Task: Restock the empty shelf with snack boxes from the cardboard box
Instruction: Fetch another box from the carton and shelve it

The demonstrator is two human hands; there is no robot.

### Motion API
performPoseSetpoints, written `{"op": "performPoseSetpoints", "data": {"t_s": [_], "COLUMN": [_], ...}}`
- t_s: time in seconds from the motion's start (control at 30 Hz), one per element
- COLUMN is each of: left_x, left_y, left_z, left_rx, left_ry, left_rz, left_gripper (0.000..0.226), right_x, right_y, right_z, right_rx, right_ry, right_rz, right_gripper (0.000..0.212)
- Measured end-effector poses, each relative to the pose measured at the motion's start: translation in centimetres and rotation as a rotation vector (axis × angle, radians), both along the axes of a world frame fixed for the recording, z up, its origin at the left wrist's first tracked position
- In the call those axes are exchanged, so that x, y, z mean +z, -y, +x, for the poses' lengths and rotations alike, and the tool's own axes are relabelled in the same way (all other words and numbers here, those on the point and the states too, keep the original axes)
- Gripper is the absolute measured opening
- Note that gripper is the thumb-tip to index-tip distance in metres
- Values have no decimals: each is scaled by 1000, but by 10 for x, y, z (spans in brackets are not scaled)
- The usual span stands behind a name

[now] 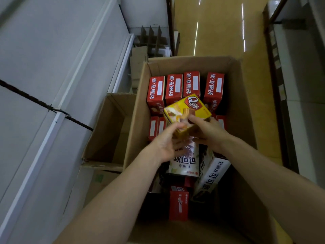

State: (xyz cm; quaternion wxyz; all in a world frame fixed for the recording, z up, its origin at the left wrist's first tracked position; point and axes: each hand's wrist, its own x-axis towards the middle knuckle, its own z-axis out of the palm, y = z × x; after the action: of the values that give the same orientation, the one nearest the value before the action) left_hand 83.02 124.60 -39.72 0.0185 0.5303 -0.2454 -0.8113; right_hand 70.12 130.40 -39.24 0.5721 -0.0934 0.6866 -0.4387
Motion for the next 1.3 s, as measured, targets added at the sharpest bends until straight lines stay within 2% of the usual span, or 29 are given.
{"op": "performPoseSetpoints", "data": {"t_s": [0.1, 0.2, 0.33, 0.43, 0.53, 0.6, 0.67, 0.77, 0.87, 0.9, 0.97, 1.07, 1.2, 1.3], "left_x": [-4, -9, -20, -39, -61, -76, -85, -91, -97, -98, -95, -77, -32, 10], "left_y": [-12, -17, -39, -69, -85, -93, -98, -110, -117, -117, -111, -97, -74, -52], "left_z": [-5, -1, 10, 13, 20, 27, 33, 33, 34, 35, 39, 43, 47, 52], "left_rx": [-237, -536, -887, -1009, -1235, -1417, -1653, -1568, -1482, -1448, -1356, -1216, -927, -828], "left_ry": [64, 196, 295, 407, 579, 659, 700, 791, 836, 844, 823, 699, 575, 463], "left_rz": [-18, -188, -259, -302, -320, -580, -679, -722, -742, -725, -678, -547, -298, -186], "left_gripper": [33, 32, 37, 34, 39, 52, 66, 71, 65, 63, 58, 43, 38, 23], "right_x": [-3, -7, -7, -5, -4, -6, -9, -13, -17, -17, -17, -13, 4, 25], "right_y": [-6, -17, -33, -39, -40, -42, -43, -45, -45, -46, -47, -50, -56, -57], "right_z": [-11, -20, -18, -12, -6, -5, -4, -2, 1, 2, 1, -2, -6, -7], "right_rx": [-139, -53, 126, 267, 365, 403, 438, 510, 574, 589, 606, 594, 491, 445], "right_ry": [-38, -194, -210, -207, -244, -272, -306, -371, -420, -438, -468, -437, -287, -233], "right_rz": [-12, 54, 115, 116, 76, 71, 66, 73, 76, 79, 76, 82, 112, 125], "right_gripper": [52, 75, 58, 54, 49, 50, 49, 58, 86, 89, 80, 54, 41, 36]}}
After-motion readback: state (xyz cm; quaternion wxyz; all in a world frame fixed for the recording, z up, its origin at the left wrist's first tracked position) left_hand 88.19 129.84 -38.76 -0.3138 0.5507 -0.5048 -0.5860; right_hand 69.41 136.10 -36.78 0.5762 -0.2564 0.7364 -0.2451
